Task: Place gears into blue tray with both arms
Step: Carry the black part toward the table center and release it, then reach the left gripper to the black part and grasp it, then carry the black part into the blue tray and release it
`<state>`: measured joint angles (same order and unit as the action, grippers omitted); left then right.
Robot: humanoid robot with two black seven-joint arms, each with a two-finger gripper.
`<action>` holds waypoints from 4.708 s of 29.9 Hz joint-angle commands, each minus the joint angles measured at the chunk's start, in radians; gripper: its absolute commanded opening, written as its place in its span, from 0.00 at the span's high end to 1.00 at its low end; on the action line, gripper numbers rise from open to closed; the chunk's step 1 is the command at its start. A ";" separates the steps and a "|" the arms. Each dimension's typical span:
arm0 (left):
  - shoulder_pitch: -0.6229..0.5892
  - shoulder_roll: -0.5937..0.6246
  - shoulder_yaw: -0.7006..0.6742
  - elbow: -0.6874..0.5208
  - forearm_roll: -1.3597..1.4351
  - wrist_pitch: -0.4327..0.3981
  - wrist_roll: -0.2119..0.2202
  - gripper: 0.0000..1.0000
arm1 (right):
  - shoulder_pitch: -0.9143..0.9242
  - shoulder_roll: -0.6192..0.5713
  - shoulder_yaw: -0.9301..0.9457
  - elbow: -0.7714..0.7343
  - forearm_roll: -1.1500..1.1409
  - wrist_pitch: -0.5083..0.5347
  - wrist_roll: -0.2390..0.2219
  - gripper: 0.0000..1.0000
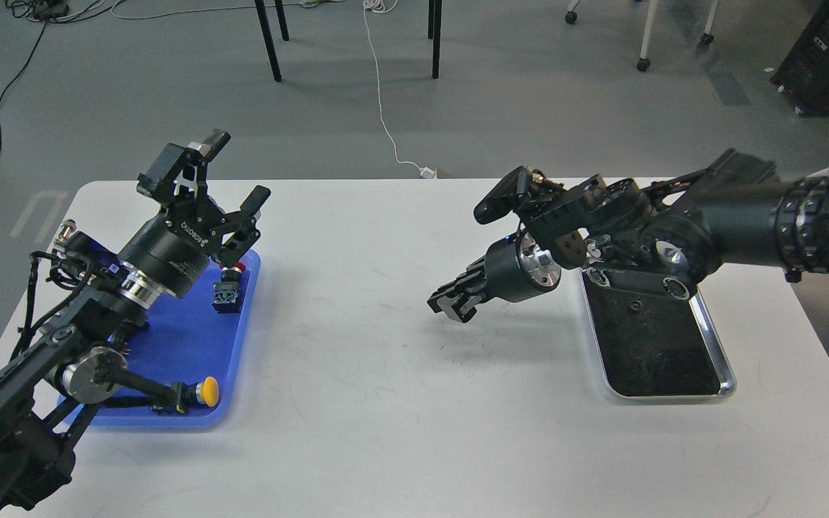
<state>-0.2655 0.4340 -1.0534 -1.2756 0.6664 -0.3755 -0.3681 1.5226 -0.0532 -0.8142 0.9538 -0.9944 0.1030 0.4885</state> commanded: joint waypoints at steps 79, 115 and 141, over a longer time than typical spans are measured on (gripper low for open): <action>-0.652 -0.333 0.865 0.409 1.515 0.199 -0.121 0.07 | -1.070 -0.576 1.408 0.037 0.832 0.222 0.000 0.02; -0.688 -0.155 0.923 0.303 1.515 0.193 -0.121 0.88 | -1.059 -0.582 1.420 0.049 0.832 0.219 0.000 0.02; -0.485 0.436 0.882 0.246 1.435 0.161 -0.121 0.85 | -1.049 -0.544 1.408 0.059 0.827 0.216 0.000 0.02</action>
<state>-0.7768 0.8835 -0.1547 -1.0905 2.1013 -0.2340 -0.4888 0.4739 -0.5978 0.5935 1.0123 -0.1672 0.3188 0.4888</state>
